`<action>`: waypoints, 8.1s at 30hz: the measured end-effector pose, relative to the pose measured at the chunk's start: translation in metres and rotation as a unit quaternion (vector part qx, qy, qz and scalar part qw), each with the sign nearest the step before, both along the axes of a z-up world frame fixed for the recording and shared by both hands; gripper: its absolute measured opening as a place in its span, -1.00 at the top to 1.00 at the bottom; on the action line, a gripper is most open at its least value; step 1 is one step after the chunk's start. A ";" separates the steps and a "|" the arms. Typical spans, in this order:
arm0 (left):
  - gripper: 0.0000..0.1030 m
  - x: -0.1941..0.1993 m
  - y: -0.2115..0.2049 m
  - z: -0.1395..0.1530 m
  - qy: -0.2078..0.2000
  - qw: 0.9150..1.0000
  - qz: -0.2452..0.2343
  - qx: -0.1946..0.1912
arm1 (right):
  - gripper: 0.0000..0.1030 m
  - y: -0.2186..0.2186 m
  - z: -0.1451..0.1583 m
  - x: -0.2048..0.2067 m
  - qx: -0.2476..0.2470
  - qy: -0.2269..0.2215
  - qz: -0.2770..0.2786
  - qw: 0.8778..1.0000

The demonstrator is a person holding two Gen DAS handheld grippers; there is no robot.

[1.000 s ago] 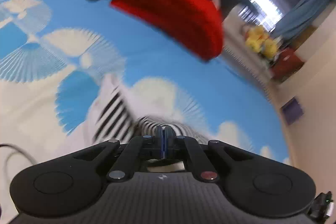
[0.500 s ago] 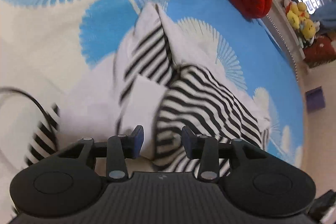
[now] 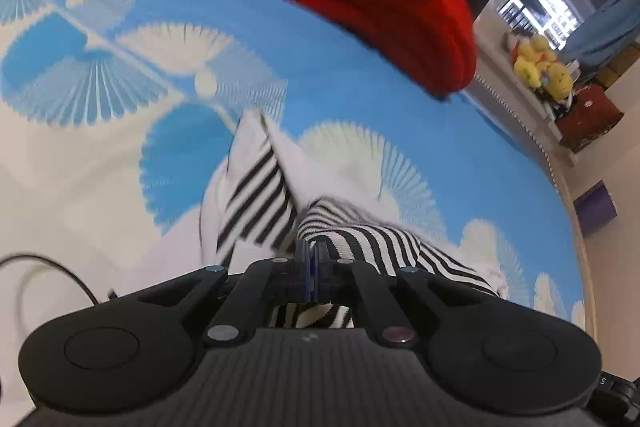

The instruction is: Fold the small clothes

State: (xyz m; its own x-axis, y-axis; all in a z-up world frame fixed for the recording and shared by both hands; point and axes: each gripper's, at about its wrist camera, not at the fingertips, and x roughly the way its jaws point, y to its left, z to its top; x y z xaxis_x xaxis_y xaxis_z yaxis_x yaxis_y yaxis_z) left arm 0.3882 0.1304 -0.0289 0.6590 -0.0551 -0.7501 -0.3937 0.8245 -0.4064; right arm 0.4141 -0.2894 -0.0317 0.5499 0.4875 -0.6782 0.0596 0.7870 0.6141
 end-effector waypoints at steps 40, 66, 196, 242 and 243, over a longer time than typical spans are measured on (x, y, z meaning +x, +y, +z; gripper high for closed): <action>0.61 -0.038 -0.017 0.035 0.024 0.987 -0.107 0.122 | 0.18 0.001 0.003 -0.004 -0.071 0.077 -0.033 0.994; 0.35 -0.259 0.041 0.024 0.034 0.995 -0.069 -0.058 | 0.00 -0.109 0.037 -0.260 -0.091 -0.026 -0.094 0.991; -0.26 -0.190 0.061 0.009 0.041 0.980 -0.189 0.048 | 0.06 -0.095 0.025 -0.189 -0.183 -0.079 -0.005 0.980; 0.42 -0.048 0.029 -0.035 0.029 0.984 -0.079 0.154 | 0.92 0.022 -0.005 -0.070 -0.332 -0.194 -0.013 0.923; 0.34 -0.041 0.029 -0.052 0.087 0.983 -0.104 0.125 | 0.91 0.025 -0.015 -0.063 -0.343 -0.166 -0.004 0.924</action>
State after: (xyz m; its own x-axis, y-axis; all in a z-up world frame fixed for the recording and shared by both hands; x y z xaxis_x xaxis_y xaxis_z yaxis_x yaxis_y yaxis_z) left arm 0.3472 0.1590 -0.0812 0.5134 0.0246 -0.8578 -0.2515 0.9600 -0.1230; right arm 0.3509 -0.2644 -0.0469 0.7853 -0.0007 -0.6191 -0.0345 0.9984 -0.0449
